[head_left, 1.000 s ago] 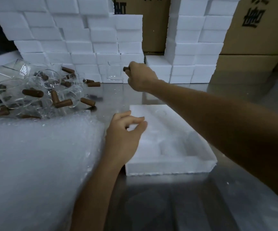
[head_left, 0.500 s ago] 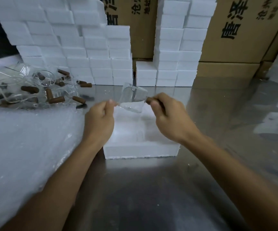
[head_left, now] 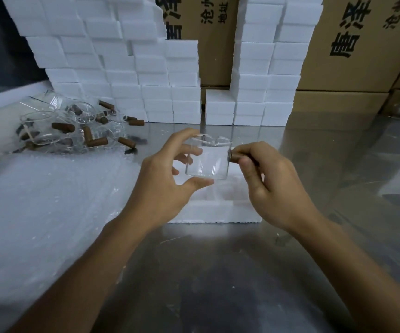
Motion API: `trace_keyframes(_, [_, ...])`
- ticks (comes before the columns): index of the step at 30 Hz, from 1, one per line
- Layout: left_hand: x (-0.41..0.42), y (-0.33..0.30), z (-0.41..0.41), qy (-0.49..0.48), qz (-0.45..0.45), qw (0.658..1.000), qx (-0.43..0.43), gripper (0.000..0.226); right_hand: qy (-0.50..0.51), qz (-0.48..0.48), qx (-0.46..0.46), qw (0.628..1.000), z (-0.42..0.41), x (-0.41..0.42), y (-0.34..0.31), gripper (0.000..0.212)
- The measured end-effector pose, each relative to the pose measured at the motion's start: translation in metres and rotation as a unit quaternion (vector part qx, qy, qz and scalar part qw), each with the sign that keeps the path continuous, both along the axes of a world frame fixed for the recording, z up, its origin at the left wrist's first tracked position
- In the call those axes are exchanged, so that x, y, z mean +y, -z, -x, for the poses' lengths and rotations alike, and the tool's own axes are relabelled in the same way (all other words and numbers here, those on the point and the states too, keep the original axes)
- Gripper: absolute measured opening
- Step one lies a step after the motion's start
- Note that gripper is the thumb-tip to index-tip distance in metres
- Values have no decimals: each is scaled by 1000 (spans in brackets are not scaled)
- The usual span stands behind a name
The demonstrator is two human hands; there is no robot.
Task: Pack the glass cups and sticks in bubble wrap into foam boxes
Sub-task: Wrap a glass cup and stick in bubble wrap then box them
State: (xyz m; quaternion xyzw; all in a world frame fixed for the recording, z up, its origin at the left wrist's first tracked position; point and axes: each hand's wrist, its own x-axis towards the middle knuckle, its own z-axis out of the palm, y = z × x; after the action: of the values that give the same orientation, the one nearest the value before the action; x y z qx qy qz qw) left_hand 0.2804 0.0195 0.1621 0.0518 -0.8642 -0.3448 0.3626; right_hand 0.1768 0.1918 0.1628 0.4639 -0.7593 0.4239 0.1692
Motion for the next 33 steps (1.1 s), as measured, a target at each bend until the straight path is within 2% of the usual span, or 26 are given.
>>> trace_keyframes(2, [1,4,-1,-16,9,1000,1,80,0,-6,19,1000,-1,0,5,27])
trace_keyframes(5, [3,9,-1,-45,6,999,10,77,-15,-30,32,999,-4,-1,12,61])
trace_keyframes(7, [5,11,-1,-61,5,998,17,76,-3,-35,54,998,-6,-3,13,68])
trace_keyframes(11, [4,12,-1,-69,55,996,18,78,19,-31,107,994,-7,-4,13,62])
trace_keyframes(16, [7,10,-1,-78,120,990,20,79,42,-38,124,991,-4,-1,12,61])
trace_keyframes(28, [9,6,-5,-84,148,985,24,75,29,-21,111,993,-7,-2,15,66])
trace_keyframes(33, [4,4,-5,-77,180,981,-2,85,34,-16,128,991,-7,-5,16,65])
